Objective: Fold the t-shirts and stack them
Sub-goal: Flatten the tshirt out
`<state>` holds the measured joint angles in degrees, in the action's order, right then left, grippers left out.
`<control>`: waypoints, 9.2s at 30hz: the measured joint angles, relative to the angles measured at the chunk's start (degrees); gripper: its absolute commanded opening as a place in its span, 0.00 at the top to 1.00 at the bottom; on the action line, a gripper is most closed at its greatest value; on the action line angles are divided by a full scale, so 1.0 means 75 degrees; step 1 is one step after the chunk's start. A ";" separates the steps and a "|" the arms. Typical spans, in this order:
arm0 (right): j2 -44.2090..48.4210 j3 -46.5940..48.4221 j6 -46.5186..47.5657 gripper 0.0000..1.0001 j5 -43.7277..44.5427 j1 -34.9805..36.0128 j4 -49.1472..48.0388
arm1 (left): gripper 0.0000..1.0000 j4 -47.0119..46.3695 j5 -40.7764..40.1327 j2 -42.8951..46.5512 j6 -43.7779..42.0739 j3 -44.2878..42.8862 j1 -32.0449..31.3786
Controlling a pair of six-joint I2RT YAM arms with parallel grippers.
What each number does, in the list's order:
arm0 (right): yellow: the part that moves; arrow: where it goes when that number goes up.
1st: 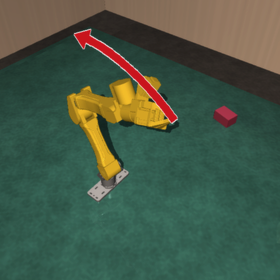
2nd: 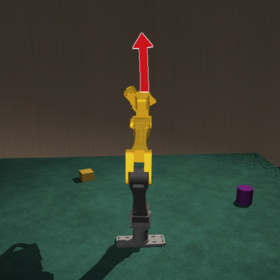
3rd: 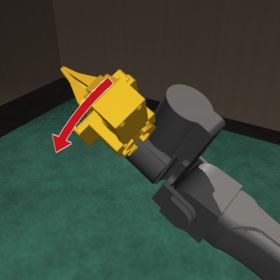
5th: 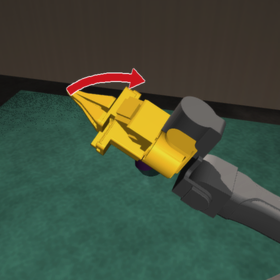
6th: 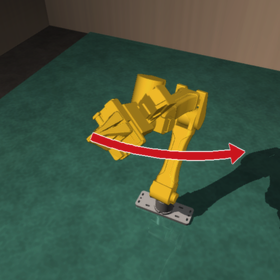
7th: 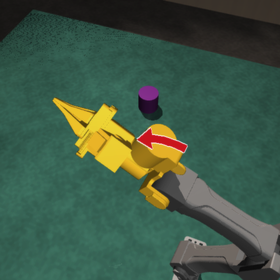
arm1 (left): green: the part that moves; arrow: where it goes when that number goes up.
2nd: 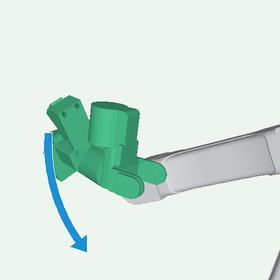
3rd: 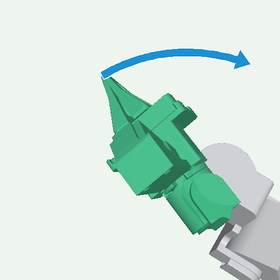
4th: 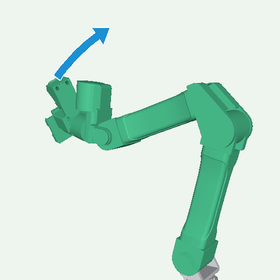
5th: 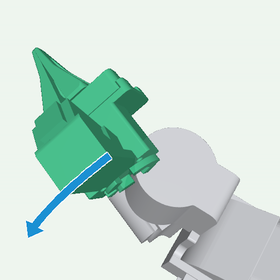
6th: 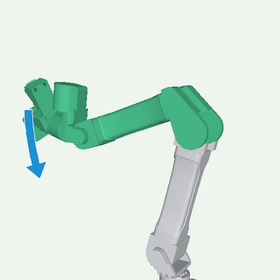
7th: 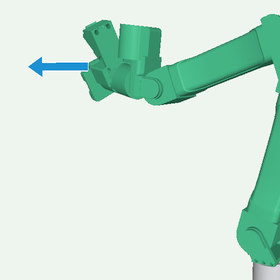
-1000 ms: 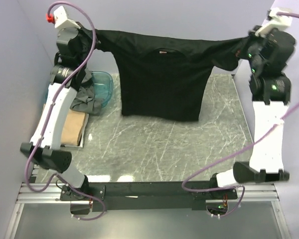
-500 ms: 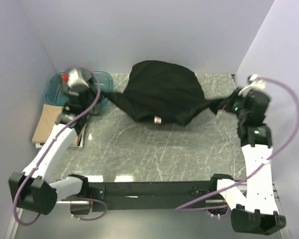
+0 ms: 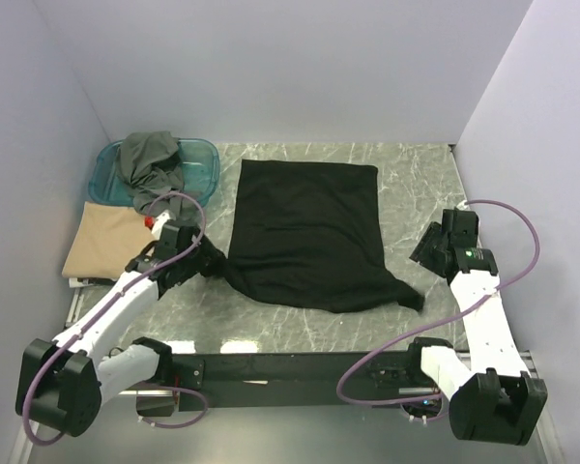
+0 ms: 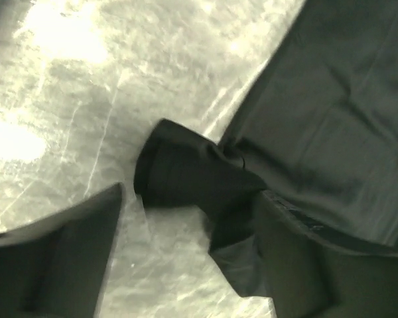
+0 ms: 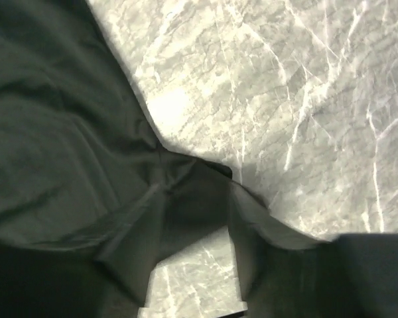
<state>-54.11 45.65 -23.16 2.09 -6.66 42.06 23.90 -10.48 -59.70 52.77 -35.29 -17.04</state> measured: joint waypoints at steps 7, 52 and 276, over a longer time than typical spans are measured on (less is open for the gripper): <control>0.0044 0.0087 0.0093 0.30 -0.0085 0.0003 -0.0058 | 0.01 0.0548 -0.0522 0.0213 0.0219 -0.0930 -0.1064; -0.0650 -0.2637 -0.2165 0.18 -0.1291 0.4304 -0.2046 | 0.01 -0.0688 0.1880 -0.1635 0.0761 0.0262 -0.3133; 0.0562 -0.2189 -0.0796 1.00 -0.0662 0.1667 -0.1891 | 0.99 -0.4284 -0.0816 0.0959 -0.0341 0.2512 -0.2815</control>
<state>-49.89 29.23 -29.12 -2.87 5.85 27.88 -8.23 -16.60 -52.51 50.22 -16.45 -38.15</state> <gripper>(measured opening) 0.009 0.013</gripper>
